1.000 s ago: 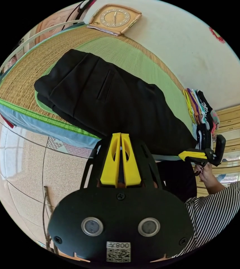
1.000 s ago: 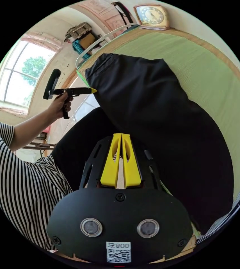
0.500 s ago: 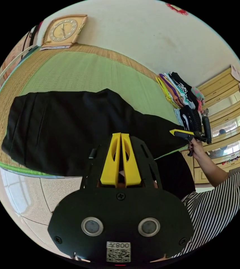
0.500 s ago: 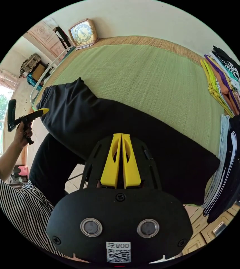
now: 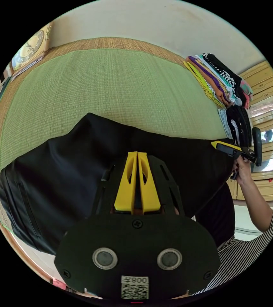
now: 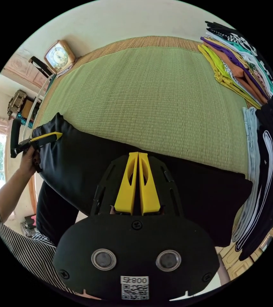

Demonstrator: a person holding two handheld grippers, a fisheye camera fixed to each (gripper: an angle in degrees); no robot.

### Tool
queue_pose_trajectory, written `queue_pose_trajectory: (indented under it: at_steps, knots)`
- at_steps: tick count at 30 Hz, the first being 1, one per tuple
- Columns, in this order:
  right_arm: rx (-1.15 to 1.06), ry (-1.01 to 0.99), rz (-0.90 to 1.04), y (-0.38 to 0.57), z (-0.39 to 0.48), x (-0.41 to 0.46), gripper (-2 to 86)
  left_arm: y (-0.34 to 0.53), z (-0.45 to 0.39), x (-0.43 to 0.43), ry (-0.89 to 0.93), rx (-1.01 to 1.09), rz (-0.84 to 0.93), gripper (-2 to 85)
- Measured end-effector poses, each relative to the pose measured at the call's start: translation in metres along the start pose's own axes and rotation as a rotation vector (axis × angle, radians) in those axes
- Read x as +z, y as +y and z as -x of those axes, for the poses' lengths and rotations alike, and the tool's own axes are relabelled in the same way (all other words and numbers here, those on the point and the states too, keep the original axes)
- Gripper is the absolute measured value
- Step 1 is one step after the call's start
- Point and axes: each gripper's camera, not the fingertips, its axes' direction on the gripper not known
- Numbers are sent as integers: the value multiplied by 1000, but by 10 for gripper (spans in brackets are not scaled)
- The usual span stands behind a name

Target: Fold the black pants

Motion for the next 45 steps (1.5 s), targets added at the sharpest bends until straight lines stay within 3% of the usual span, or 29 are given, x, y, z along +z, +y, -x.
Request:
queue_pose_trajectory:
  at_steps: [6, 11, 14, 16, 19, 23, 27, 34, 45]
  knots:
    - [-29, -31, -95, 41, -18, -43, 1, -11, -64, -38, 59, 55, -74, 1]
    - [-12, 51, 31, 91, -45, -28, 1, -23, -103, -26, 34, 50, 19, 1]
    - [45, -41, 1, 107, -70, -34, 1, -47, -123, -34, 68, 10, 40, 1]
    - [42, -28, -17, 112, -77, -45, 1, -65, -155, -50, -8, 51, 24, 1]
    - [25, 39, -30, 127, -88, -56, 1, -87, -193, -57, 23, 89, 41, 2]
    - [109, -108, -28, 154, -134, -58, 2, -116, -233, -50, 1, 79, 112, 3]
    - [174, -96, -141, 196, -169, -90, 5, -155, -306, -73, 105, 183, 31, 8]
    - [429, -87, -295, 282, -253, -132, 41, -247, -479, -59, 262, 476, 74, 52]
    - [572, -118, -389, 358, -335, -148, 82, -373, -736, -14, 233, 799, 212, 85]
